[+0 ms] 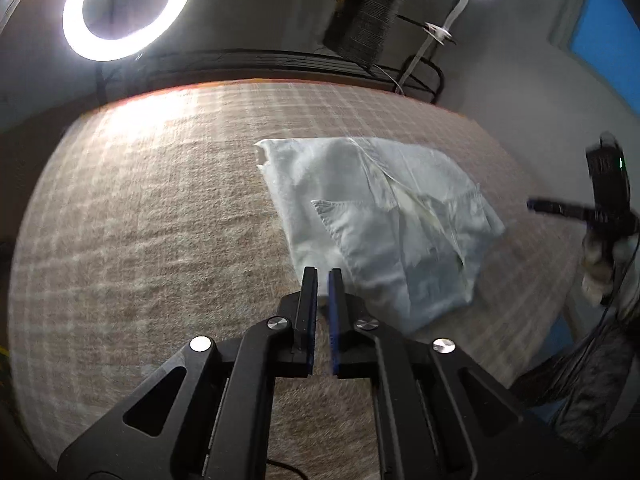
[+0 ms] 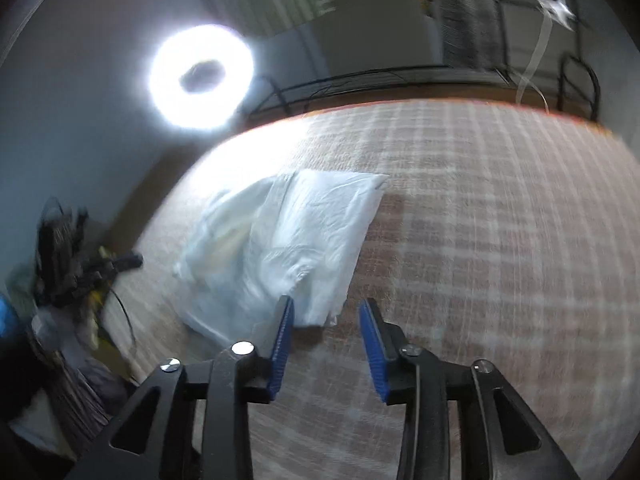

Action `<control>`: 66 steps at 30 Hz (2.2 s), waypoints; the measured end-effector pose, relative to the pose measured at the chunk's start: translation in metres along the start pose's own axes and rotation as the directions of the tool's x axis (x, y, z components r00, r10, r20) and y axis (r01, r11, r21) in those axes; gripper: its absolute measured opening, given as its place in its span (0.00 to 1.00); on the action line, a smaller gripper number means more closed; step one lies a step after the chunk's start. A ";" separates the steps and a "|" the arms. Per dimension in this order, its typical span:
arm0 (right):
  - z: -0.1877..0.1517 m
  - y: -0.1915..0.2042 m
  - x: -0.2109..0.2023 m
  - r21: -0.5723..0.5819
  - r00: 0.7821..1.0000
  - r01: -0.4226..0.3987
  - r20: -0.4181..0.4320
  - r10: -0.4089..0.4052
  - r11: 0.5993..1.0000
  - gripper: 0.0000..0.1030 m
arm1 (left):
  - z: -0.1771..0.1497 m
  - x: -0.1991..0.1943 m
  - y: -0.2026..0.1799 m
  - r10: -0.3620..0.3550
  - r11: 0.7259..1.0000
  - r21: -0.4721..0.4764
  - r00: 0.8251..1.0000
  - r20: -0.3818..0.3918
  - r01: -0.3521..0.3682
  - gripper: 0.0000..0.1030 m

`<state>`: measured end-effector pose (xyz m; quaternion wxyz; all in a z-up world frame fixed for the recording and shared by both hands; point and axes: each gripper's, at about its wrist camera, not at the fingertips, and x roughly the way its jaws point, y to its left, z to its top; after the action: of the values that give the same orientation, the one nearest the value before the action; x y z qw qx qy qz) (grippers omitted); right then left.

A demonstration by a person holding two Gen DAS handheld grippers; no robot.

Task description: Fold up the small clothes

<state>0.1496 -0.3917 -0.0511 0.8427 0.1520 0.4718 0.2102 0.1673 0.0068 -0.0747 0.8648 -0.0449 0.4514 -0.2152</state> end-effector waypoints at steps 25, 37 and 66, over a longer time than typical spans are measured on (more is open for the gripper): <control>-0.012 0.006 0.088 0.127 0.974 -0.008 -0.225 0.037 0.992 0.06 | 0.003 0.076 0.016 0.041 0.992 -0.109 0.986 -0.162 -0.059 0.03; 0.056 0.035 0.062 -0.021 1.000 0.023 0.007 -0.022 1.000 0.30 | 0.081 0.068 -0.003 0.077 0.995 -0.060 0.997 0.026 -0.075 0.03; 0.090 -0.004 0.139 -0.043 0.991 0.113 -0.069 -0.116 0.993 0.30 | 0.107 0.167 0.046 0.125 0.987 -0.090 0.991 -0.049 -0.129 0.03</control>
<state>0.2928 -0.3312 -0.1084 0.8388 0.1004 0.5054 0.1760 0.3512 -0.0332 -0.1511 0.8637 -0.0516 0.4816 -0.1392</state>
